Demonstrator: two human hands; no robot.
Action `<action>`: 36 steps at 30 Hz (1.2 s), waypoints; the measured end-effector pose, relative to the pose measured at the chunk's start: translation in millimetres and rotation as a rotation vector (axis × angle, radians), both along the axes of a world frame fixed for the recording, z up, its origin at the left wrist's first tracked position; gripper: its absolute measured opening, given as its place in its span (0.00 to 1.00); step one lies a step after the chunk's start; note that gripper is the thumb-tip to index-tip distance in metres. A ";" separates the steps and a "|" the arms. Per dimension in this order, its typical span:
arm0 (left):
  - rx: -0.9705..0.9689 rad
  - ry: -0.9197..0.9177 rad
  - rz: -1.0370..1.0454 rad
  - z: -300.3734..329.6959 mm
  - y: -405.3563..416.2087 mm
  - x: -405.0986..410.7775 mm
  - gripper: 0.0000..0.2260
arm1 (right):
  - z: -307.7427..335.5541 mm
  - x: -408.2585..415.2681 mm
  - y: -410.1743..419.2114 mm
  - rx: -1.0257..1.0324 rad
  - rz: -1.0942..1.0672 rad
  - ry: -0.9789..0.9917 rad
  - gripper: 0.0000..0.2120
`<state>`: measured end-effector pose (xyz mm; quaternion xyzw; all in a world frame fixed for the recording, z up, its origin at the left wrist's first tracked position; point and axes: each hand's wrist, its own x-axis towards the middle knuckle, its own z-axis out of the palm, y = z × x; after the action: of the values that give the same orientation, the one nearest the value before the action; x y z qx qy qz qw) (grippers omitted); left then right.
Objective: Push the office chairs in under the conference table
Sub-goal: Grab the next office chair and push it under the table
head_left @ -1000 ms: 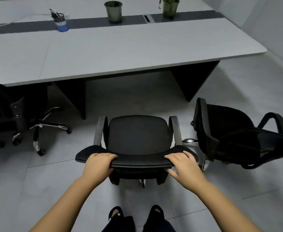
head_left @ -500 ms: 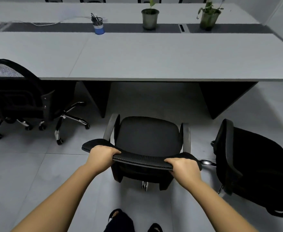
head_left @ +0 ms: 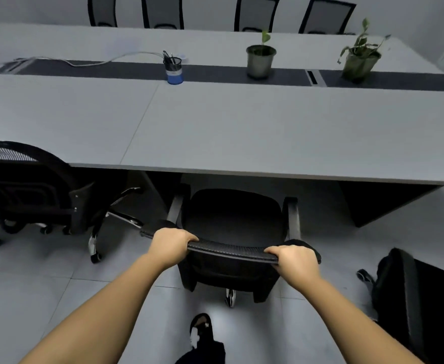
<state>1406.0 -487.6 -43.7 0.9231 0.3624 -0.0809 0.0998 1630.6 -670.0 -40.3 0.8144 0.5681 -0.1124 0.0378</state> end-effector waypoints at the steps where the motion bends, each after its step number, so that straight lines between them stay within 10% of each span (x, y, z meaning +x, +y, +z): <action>1: -0.012 0.009 0.000 1.1 15.1 3.9 0.16 | 0.6 4.3 15.6 0.002 -0.002 -0.002 0.17; 18: -0.094 0.047 0.069 10.9 177.5 52.8 0.24 | 4.8 70.8 205.6 -0.022 0.040 0.061 0.16; 36: -0.117 0.135 0.030 10.0 207.4 53.5 0.20 | -2.3 72.2 226.4 0.004 0.116 0.092 0.16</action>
<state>1459.5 -280.1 -33.7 0.9027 0.3767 -0.1626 0.1299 1702.8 -443.6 -42.6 0.7742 0.6156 -0.1463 0.0166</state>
